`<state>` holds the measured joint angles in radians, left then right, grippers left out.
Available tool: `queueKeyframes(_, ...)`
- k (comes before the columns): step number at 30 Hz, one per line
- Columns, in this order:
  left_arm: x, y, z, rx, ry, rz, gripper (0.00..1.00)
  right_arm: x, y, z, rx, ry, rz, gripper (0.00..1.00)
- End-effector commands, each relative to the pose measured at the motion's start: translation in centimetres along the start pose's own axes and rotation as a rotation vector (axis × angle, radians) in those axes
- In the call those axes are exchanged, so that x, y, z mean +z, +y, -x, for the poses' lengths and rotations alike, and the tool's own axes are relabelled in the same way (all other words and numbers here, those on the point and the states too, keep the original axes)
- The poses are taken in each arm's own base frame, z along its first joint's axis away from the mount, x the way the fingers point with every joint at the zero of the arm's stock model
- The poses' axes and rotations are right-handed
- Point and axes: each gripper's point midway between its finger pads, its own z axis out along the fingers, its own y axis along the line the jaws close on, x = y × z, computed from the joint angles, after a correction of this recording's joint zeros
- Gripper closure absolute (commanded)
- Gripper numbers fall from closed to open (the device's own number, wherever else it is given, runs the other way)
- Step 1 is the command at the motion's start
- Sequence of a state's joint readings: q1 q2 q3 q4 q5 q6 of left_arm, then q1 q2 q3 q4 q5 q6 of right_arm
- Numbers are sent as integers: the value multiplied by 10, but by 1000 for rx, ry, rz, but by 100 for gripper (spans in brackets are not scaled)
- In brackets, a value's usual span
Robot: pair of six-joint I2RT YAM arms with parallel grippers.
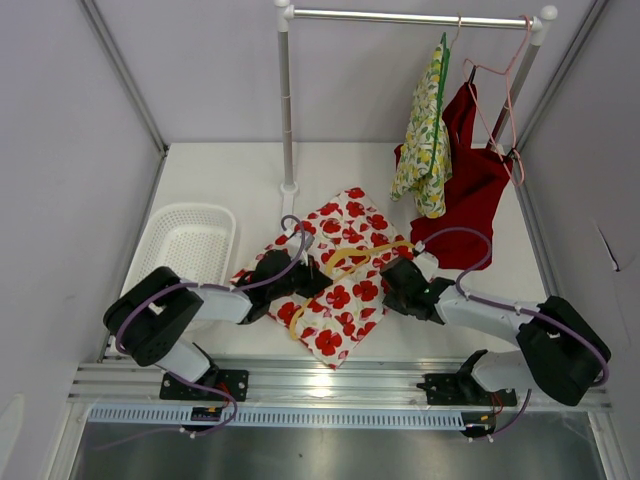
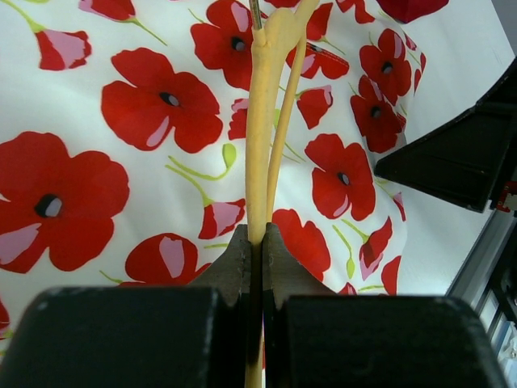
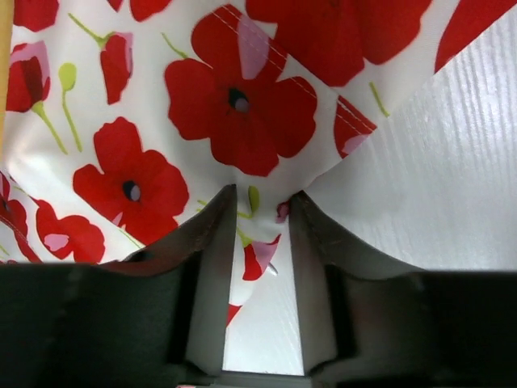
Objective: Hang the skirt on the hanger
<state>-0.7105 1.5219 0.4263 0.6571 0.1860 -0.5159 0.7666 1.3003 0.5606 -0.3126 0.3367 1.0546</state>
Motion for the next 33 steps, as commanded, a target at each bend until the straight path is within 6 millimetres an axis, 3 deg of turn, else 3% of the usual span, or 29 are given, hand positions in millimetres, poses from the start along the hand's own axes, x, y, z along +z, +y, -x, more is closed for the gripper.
queueKeyframes(1,-13,39,-44,3,141,141,100,13,-38,-27,-38,72,-136,78)
queueKeyframes(4,-14,40,-45,-4,138,150,100,12,-43,-28,-52,76,-153,96)
queueKeyframes(6,-15,40,-43,-14,126,156,100,9,-49,-27,-63,78,-175,100)
queueKeyframes(17,-20,49,-21,-50,17,236,100,-17,-60,-17,-60,61,-177,100)
queueKeyframes(28,-20,60,-19,-55,22,269,100,-18,-62,-14,-54,69,-174,100)
queueKeyframes(33,-24,76,-13,-59,2,318,100,-18,-66,-13,-53,74,-178,100)
